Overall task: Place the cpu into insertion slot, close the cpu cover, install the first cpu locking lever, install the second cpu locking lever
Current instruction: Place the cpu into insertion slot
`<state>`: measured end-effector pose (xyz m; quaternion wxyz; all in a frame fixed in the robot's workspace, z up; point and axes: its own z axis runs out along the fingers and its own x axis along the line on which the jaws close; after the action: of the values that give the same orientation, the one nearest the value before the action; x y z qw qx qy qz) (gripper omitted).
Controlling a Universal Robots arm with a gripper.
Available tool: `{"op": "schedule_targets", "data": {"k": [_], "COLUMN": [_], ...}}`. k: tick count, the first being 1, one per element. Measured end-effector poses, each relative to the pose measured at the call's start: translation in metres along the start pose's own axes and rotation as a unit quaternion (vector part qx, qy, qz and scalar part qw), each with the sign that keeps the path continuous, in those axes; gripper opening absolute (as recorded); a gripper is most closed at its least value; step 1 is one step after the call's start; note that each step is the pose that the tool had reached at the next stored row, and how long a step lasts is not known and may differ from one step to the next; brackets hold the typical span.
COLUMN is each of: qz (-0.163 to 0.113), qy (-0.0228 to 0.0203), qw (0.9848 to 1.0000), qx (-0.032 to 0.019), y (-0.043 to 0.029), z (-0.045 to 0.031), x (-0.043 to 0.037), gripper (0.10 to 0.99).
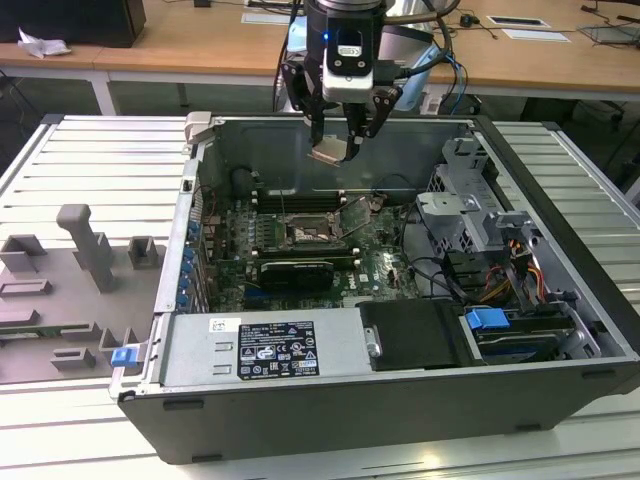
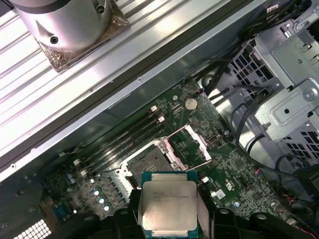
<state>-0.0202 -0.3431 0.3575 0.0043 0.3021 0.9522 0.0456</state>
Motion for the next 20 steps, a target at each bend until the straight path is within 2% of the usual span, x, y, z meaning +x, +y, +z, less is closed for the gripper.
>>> {"op": "schedule_targets", "data": {"k": [20], "qz": [0.035], "qy": [-0.0032], "qw": [0.9994], "qx": [-0.0006], "y": [0.0], "z": [0.0002], "x": [0.0], "gripper": [0.525]}}
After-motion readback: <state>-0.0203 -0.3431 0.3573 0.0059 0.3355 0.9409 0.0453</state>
